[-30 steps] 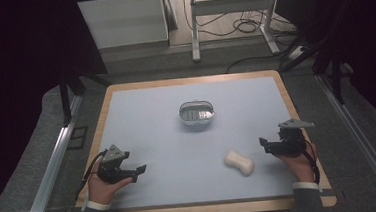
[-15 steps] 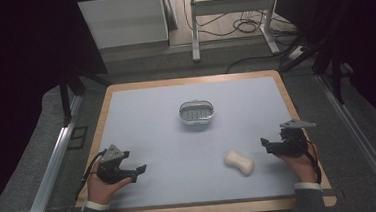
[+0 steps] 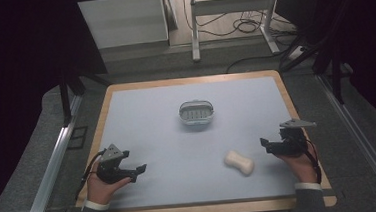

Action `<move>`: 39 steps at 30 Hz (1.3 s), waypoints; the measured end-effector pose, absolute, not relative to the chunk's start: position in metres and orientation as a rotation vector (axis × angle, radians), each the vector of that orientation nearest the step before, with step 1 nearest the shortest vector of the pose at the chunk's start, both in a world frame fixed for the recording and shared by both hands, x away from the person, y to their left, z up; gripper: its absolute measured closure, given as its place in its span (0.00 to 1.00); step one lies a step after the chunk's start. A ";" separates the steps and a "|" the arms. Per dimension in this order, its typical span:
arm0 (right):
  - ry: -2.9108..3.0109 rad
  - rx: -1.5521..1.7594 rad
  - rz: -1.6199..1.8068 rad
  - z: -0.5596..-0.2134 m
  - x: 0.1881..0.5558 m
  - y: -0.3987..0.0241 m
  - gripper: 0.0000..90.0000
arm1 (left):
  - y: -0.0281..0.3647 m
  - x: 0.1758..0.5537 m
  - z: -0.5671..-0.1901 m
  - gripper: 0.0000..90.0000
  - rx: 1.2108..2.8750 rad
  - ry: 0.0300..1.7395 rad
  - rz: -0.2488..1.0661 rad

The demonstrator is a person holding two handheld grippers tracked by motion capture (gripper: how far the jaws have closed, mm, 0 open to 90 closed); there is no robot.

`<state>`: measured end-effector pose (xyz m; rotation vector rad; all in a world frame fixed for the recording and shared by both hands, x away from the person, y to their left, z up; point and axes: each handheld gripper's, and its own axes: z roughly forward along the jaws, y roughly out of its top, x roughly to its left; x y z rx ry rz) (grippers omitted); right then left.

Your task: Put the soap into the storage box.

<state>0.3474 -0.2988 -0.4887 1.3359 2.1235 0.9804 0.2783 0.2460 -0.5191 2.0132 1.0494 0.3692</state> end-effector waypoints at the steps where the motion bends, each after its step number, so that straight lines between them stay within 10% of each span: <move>1: 2.137 1.336 0.988 -0.488 0.347 -0.298 0.18 | 0.246 0.278 -0.519 0.14 2.012 1.056 0.368; 39: 2.508 1.077 0.848 -0.453 0.338 -0.230 0.22 | 0.247 0.277 -0.518 0.14 2.043 1.065 0.360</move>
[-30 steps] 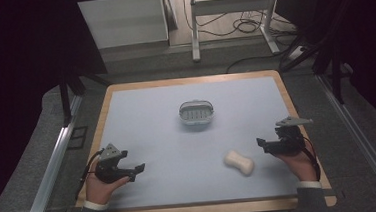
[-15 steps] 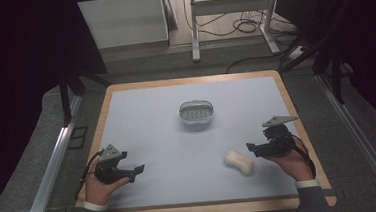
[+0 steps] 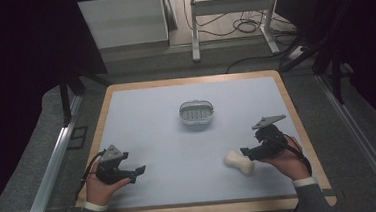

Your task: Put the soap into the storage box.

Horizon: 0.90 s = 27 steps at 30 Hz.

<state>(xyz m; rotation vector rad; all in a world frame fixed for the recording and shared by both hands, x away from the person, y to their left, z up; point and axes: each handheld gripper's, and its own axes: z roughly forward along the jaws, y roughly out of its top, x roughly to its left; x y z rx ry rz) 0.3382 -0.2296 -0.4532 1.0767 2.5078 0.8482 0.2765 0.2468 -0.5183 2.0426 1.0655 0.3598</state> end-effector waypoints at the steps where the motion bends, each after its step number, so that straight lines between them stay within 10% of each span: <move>1: 2.512 1.076 0.841 -0.453 0.338 -0.228 0.22 | 0.247 0.276 -0.518 0.14 2.042 1.065 0.359; 27: 2.754 0.980 0.559 -0.474 0.339 -0.187 0.27 | 0.248 0.274 -0.517 0.13 2.028 1.051 0.354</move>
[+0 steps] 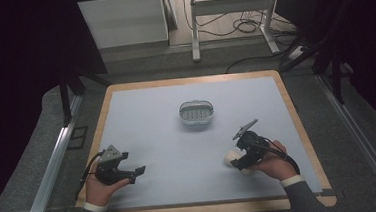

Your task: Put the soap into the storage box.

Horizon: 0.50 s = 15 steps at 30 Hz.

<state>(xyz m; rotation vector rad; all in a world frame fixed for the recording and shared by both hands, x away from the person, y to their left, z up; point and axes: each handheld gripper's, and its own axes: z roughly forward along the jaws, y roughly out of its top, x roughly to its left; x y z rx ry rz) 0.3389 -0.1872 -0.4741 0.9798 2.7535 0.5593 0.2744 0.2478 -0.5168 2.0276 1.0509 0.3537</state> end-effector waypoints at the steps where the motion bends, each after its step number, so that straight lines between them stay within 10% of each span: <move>1: 2.764 0.983 0.537 -0.475 0.339 -0.186 0.27 | 0.248 0.274 -0.517 0.13 2.028 1.051 0.354; 15: 2.837 0.946 0.367 -0.489 0.343 -0.175 0.33 | 0.246 0.274 -0.518 0.13 2.038 1.047 0.350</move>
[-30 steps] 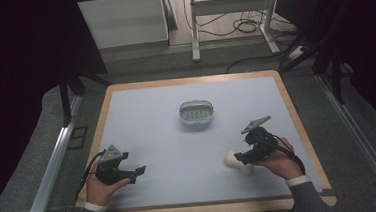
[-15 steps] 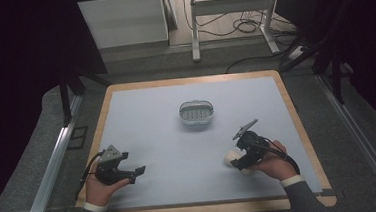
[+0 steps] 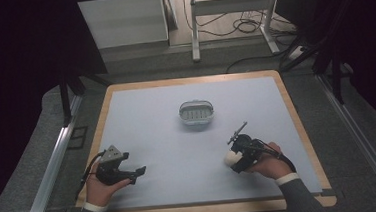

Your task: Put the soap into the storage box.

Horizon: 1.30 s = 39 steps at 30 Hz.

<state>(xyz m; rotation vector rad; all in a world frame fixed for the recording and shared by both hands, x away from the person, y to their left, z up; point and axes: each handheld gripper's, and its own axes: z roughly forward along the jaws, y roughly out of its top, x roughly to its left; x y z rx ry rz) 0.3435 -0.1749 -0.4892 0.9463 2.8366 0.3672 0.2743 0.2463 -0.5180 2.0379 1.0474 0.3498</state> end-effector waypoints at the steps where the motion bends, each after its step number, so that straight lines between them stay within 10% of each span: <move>1: 2.838 0.950 0.348 -0.490 0.343 -0.173 0.34 | 0.246 0.274 -0.518 0.13 2.038 1.048 0.350; 6: 2.856 0.922 0.283 -0.494 0.345 -0.169 0.54 | 0.247 0.274 -0.518 0.13 2.040 1.045 0.352; 39: 2.786 0.931 0.405 -0.459 0.350 -0.180 0.55 | 0.246 0.275 -0.519 0.13 2.054 1.040 0.354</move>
